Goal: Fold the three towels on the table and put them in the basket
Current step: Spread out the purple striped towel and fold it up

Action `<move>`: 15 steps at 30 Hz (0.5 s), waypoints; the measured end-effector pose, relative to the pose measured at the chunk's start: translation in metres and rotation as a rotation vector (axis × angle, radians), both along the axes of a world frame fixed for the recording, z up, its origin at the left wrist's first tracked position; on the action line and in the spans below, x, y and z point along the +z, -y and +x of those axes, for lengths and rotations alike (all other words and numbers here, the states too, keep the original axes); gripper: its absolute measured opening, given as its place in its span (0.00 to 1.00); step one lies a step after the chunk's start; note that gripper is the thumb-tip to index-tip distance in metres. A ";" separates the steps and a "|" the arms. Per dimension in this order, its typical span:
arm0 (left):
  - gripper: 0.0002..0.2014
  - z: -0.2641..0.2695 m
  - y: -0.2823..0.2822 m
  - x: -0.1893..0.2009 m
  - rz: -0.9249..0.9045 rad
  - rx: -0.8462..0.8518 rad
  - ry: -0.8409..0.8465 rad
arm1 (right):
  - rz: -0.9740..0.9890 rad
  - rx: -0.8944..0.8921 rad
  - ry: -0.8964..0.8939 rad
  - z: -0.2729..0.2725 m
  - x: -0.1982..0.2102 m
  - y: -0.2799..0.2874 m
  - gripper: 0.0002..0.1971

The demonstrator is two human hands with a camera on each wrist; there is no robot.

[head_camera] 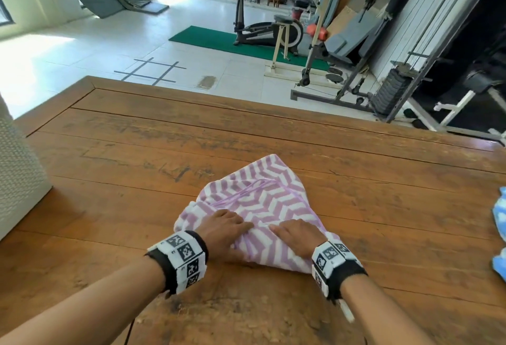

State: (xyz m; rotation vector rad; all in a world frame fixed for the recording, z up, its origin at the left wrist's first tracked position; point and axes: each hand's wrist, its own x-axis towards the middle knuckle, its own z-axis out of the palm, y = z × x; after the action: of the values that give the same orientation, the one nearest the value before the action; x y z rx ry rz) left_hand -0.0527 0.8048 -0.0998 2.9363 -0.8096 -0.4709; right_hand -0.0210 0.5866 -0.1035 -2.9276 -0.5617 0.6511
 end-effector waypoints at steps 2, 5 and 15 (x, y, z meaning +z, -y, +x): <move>0.32 0.012 0.001 -0.002 0.027 0.017 -0.042 | 0.076 0.000 0.058 0.006 -0.003 -0.002 0.21; 0.28 0.035 0.005 0.002 0.029 0.019 -0.132 | -0.066 0.074 0.157 -0.005 -0.001 -0.001 0.16; 0.22 0.062 0.016 0.010 0.045 0.016 -0.008 | -0.042 0.115 0.153 0.019 -0.002 0.002 0.44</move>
State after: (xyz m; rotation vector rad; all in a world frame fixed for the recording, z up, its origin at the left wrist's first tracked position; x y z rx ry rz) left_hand 0.0096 0.7887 -0.0893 2.9773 -0.7840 -0.5064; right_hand -0.0015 0.5846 -0.1057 -3.0205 -0.7452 0.4574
